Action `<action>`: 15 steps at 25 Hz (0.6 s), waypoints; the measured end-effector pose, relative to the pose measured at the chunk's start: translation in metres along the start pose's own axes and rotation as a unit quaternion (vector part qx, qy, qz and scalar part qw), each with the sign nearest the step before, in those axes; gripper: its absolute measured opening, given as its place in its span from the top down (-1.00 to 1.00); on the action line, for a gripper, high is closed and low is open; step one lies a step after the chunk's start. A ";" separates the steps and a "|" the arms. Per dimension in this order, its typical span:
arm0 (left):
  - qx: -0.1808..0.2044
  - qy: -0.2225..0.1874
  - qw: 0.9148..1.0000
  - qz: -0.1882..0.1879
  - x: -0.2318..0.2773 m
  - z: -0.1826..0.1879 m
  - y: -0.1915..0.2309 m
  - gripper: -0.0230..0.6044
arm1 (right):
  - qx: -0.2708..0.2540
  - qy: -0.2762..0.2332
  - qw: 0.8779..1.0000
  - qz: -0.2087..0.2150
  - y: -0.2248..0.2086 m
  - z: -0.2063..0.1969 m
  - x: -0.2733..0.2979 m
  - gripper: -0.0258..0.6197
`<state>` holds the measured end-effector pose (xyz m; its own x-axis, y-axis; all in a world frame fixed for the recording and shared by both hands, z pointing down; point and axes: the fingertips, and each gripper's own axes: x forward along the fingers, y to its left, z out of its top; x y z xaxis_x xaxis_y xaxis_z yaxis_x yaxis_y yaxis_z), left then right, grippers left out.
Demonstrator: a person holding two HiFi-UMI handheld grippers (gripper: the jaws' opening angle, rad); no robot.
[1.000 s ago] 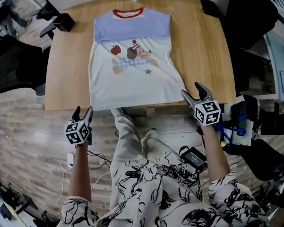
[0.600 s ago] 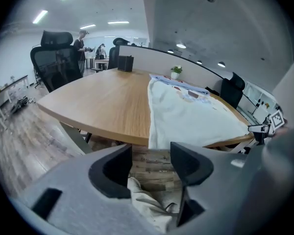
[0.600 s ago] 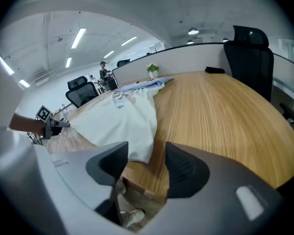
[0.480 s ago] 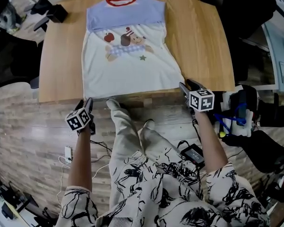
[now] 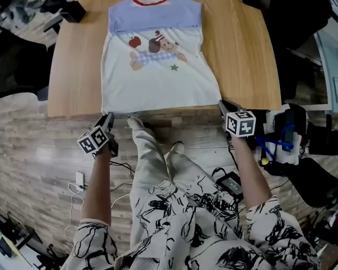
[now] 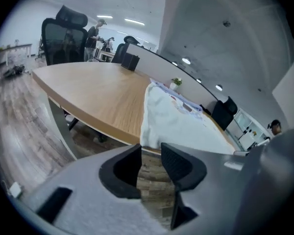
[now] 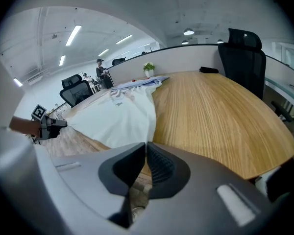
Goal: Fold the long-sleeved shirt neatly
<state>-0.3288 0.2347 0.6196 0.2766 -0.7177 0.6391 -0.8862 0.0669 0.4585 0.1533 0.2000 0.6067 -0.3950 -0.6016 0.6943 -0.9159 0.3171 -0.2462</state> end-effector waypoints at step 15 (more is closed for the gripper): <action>-0.078 -0.040 0.996 -0.021 -0.015 0.020 0.009 0.86 | -0.015 0.018 1.000 0.011 0.005 0.000 -0.003 0.86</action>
<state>-0.3479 0.2323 0.6020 0.2766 -0.7744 0.5690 -0.8040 0.1378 0.5784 0.1502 0.2039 0.6035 -0.4108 -0.5673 0.7137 -0.9046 0.3516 -0.2411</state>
